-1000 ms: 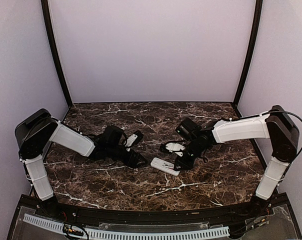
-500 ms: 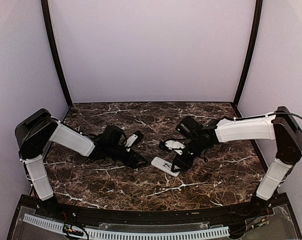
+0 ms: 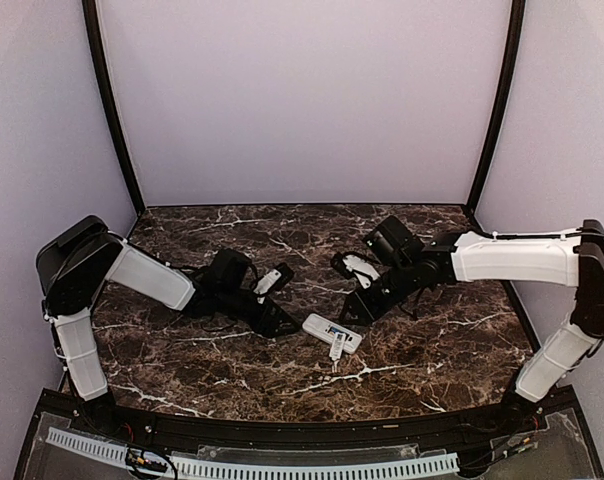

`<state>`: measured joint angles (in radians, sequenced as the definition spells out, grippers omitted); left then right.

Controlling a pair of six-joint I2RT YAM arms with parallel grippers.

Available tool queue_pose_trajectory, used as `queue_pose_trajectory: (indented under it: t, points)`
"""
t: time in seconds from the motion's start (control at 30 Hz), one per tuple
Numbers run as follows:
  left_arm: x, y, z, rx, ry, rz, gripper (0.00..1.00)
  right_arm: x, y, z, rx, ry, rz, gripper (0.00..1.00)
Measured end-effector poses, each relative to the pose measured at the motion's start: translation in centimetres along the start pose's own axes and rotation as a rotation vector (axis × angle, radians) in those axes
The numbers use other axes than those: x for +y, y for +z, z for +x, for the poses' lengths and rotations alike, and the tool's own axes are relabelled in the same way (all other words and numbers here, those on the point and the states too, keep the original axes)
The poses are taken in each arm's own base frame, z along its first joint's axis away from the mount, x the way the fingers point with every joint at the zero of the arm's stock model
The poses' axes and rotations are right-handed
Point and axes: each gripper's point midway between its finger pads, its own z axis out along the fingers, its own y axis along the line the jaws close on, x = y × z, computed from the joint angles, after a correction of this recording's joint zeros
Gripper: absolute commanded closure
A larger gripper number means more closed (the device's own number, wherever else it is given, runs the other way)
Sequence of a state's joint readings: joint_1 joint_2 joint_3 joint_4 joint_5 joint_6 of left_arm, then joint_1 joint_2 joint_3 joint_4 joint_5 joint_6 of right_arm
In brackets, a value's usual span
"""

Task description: Load the batteries into the remote control

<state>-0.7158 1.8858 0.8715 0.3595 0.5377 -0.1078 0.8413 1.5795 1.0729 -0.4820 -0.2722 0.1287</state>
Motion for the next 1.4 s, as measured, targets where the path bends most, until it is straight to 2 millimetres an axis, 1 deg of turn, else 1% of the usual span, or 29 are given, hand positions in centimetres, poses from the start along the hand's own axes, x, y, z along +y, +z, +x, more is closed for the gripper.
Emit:
queue_pose_trajectory:
  t: [0.1,0.17,0.27,0.3,0.4,0.47,0.53,0.6,0.63,0.7,0.83,0.97,1.07,1.1,1.27,1.4]
  points:
    - [-0.1,0.0,0.1,0.005,-0.002,0.005,0.33,-0.7,-0.2,0.7,0.023,0.173,0.047,0.71]
    - [-0.1,0.0,0.1,0.007,-0.004,0.005,0.35,-0.7,-0.4,1.2,0.025,0.285,0.06,0.72]
    - [-0.2,-0.2,-0.1,0.002,-0.002,0.003,0.4,0.1,-0.8,2.7,0.011,0.425,0.041,0.75]
    - [-0.3,-0.3,-0.2,-0.002,-0.001,0.002,0.42,0.6,-0.7,3.4,0.014,0.466,0.027,0.75]
    - [-1.4,-0.9,-0.5,-0.01,0.025,0.005,0.43,1.5,0.4,5.3,0.05,0.548,0.001,0.76]
    - [-3.4,-1.0,-0.7,-0.006,0.09,0.023,0.44,1.8,1.7,5.8,0.077,0.574,-0.008,0.78]
    - [-6.1,-0.7,-0.5,0.005,0.165,0.063,0.48,1.9,3.0,6.1,0.096,0.585,-0.016,0.78]
    - [-8.3,0.0,0.4,0.03,0.219,0.106,0.52,2.0,4.0,6.5,0.118,0.592,-0.02,0.77]
    - [-9.0,0.4,1.1,0.051,0.232,0.124,0.53,2.0,4.3,6.6,0.123,0.598,-0.02,0.76]
    - [-9.1,1.0,2.3,0.087,0.232,0.138,0.54,2.0,4.6,6.6,0.119,0.608,-0.021,0.74]
    - [-8.0,2.6,3.9,0.155,0.213,0.136,0.54,1.9,4.9,6.3,0.091,0.627,-0.029,0.73]
    - [-8.1,3.8,3.0,0.153,0.233,0.146,0.58,1.6,5.5,6.2,0.081,0.63,-0.022,0.73]
    - [-8.1,4.2,2.7,0.152,0.238,0.151,0.64,1.2,6.2,6.7,0.098,0.635,-0.004,0.73]
    - [-8.1,4.3,2.7,0.155,0.239,0.151,0.65,1.1,6.5,6.9,0.105,0.635,0.001,0.73]
    - [-8.6,4.8,2.6,0.17,0.254,0.162,0.67,1.0,6.6,6.5,0.094,0.619,0.006,0.71]
    - [-9.2,5.3,2.7,0.181,0.27,0.185,0.69,0.7,6.8,6.0,0.088,0.59,-0.002,0.73]
